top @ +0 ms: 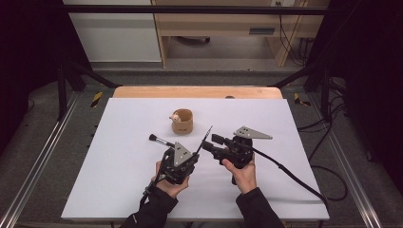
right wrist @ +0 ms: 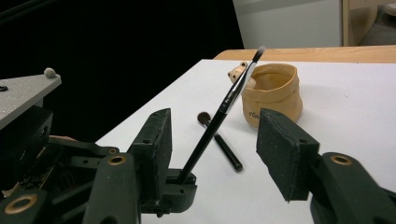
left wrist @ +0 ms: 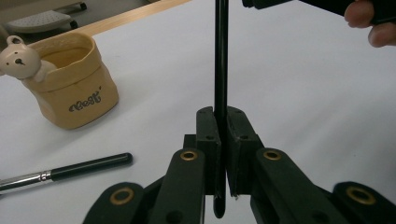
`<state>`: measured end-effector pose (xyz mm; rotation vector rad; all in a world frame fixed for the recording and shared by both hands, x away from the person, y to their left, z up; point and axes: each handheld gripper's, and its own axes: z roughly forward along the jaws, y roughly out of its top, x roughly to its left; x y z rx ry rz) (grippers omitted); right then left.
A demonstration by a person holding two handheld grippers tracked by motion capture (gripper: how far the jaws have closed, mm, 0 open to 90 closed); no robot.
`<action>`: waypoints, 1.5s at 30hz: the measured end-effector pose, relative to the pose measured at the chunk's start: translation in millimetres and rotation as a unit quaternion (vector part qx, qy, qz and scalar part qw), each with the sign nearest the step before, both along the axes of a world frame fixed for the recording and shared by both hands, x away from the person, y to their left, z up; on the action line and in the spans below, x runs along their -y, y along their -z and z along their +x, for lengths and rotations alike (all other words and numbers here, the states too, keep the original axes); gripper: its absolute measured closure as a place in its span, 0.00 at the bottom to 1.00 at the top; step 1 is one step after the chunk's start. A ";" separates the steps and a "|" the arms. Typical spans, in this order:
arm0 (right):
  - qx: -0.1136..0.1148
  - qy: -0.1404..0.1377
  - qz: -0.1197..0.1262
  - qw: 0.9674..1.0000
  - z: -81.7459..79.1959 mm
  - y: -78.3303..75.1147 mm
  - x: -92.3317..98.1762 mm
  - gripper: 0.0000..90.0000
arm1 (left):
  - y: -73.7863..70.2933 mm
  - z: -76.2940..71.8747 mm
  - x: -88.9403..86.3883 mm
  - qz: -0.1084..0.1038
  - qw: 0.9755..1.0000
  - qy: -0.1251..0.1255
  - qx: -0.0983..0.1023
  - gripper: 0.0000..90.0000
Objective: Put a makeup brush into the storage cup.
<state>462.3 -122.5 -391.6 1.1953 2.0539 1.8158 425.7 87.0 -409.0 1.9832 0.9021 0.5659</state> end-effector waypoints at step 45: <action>-0.036 0.003 0.041 0.999 1.6 0.8 3.4 0.88 | 1.9 -10.3 18.8 -0.020 1.000 -0.002 0.008 0.94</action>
